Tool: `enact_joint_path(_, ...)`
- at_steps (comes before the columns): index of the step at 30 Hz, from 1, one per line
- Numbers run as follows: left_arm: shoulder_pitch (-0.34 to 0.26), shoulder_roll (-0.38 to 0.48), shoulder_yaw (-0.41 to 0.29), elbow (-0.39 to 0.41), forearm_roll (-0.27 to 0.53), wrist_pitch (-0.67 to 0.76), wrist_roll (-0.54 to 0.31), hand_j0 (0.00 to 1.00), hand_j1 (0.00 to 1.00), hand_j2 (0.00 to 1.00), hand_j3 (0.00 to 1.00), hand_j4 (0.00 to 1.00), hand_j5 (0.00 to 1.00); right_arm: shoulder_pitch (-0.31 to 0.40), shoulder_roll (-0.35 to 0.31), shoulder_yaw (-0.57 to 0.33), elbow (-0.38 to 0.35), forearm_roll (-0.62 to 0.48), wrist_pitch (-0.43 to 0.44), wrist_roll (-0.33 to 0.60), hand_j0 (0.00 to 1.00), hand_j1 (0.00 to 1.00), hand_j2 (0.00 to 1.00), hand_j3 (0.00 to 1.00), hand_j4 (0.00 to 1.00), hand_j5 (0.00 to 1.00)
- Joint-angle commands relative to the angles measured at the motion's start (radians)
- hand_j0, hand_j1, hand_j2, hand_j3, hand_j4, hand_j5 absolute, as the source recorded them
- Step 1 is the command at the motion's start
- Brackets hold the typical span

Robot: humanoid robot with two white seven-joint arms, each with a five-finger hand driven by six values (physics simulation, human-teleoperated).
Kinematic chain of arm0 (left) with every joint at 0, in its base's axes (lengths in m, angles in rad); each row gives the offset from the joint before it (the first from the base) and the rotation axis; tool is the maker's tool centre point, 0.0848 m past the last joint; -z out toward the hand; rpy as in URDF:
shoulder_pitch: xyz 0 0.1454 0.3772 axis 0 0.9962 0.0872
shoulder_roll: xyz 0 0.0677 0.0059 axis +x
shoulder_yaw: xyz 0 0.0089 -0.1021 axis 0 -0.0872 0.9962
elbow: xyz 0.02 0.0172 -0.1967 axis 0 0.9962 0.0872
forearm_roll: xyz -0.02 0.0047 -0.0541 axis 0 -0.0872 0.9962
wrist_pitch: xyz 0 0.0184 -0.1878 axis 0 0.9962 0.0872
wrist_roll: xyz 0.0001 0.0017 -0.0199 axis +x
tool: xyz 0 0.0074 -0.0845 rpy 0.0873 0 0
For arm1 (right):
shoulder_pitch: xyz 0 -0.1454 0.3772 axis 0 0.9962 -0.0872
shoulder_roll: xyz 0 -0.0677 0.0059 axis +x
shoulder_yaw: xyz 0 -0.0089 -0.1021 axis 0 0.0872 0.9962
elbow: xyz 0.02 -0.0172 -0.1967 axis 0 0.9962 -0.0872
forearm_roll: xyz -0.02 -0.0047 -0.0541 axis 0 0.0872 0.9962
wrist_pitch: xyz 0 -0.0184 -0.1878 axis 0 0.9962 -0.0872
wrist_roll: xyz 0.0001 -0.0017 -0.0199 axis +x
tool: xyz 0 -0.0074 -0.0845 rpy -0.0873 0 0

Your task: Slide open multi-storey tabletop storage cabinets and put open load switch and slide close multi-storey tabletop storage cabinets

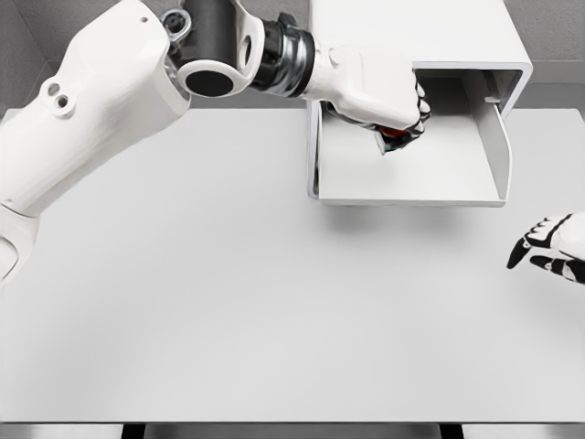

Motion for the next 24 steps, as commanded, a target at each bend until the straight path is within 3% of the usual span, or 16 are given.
enact_joint_path(1, 0.0, 0.002, 0.002, 0.002, 0.001, 0.003, 0.001, 0.58, 0.58, 0.58, 0.58, 0.58, 0.58, -0.002, -0.002, 0.07, -0.001, 0.014, 0.003, 0.0, 0.46, 0.46, 0.46, 0.46, 0.46, 0.46)
enact_joint_path(5, -0.002, -0.003, 0.003, 0.035, 0.001, 0.003, 0.001, 0.88, 0.88, 0.88, 0.88, 0.88, 0.88, -0.018, -0.002, 0.071, -0.001, 0.013, 0.003, 0.0, 0.48, 0.48, 0.48, 0.48, 0.48, 0.48)
enact_joint_path(6, 0.0, -0.003, 0.003, 0.035, 0.003, 0.003, 0.001, 0.91, 0.91, 0.91, 0.91, 0.91, 0.91, -0.026, -0.004, 0.071, -0.001, 0.013, 0.003, 0.0, 0.49, 0.49, 0.49, 0.49, 0.49, 0.49)
enact_joint_path(13, 0.0, -0.006, 0.005, 0.032, 0.012, 0.003, 0.001, 0.97, 0.97, 0.97, 0.97, 0.97, 0.97, -0.12, -0.004, 0.171, -0.002, 0.013, 0.003, 0.0, 0.49, 0.49, 0.49, 0.49, 0.49, 0.49)
enact_joint_path(14, -0.002, -0.004, 0.006, 0.022, 0.021, 0.003, 0.001, 0.99, 0.99, 0.99, 0.99, 0.99, 0.99, -0.132, -0.004, 0.177, -0.003, 0.013, 0.003, 0.0, 0.49, 0.49, 0.49, 0.49, 0.49, 0.49)
enact_joint_path(15, -0.005, 0.013, 0.009, 0.0, 0.084, 0.003, 0.001, 1.0, 1.0, 1.0, 1.0, 1.0, 1.0, -0.141, -0.004, 0.179, -0.001, 0.013, 0.003, 0.0, 0.49, 0.49, 0.49, 0.49, 0.49, 0.49)
enact_joint_path(17, -0.02, 0.174, 0.057, -0.149, 0.312, 0.003, 0.001, 1.0, 1.0, 1.0, 1.0, 1.0, 1.0, -0.176, -0.004, 0.214, -0.003, 0.011, 0.003, 0.0, 0.49, 0.49, 0.49, 0.49, 0.49, 0.49)
enact_joint_path(19, -0.06, 0.479, 0.158, -0.379, 0.586, 0.003, 0.001, 1.0, 1.0, 1.0, 1.0, 1.0, 1.0, -0.202, -0.004, 0.236, -0.003, 0.011, 0.003, 0.0, 0.49, 0.49, 0.49, 0.49, 0.49, 0.49)
enact_joint_path(20, -0.067, 0.611, 0.192, -0.403, 0.69, 0.003, 0.001, 1.0, 1.0, 1.0, 1.0, 1.0, 1.0, -0.21, -0.004, 0.237, -0.003, 0.011, 0.003, 0.0, 0.49, 0.49, 0.49, 0.49, 0.49, 0.49)
enact_joint_path(21, -0.055, 0.712, 0.195, -0.397, 0.738, 0.003, 0.001, 1.0, 1.0, 1.0, 1.0, 1.0, 1.0, -0.216, -0.004, 0.237, -0.003, 0.011, 0.003, 0.0, 0.49, 0.49, 0.49, 0.49, 0.49, 0.49)
enact_joint_path(22, -0.035, 0.755, 0.193, -0.396, 0.736, 0.003, 0.001, 1.0, 1.0, 1.0, 1.0, 1.0, 1.0, -0.224, -0.004, 0.237, -0.003, 0.011, 0.003, 0.0, 0.49, 0.49, 0.49, 0.49, 0.49, 0.49)
enact_joint_path(23, 0.058, 0.792, 0.201, -0.364, 0.728, 0.003, 0.001, 1.0, 1.0, 1.0, 1.0, 1.0, 1.0, -0.225, -0.002, 0.242, -0.002, 0.011, 0.003, 0.0, 0.49, 0.49, 0.49, 0.49, 0.49, 0.49)
enact_joint_path(24, 0.153, 0.881, 0.209, -0.269, 0.73, 0.003, 0.001, 1.0, 1.0, 1.0, 1.0, 1.0, 1.0, -0.232, -0.002, 0.243, -0.003, 0.011, 0.003, 0.0, 0.49, 0.49, 0.49, 0.49, 0.49, 0.49)
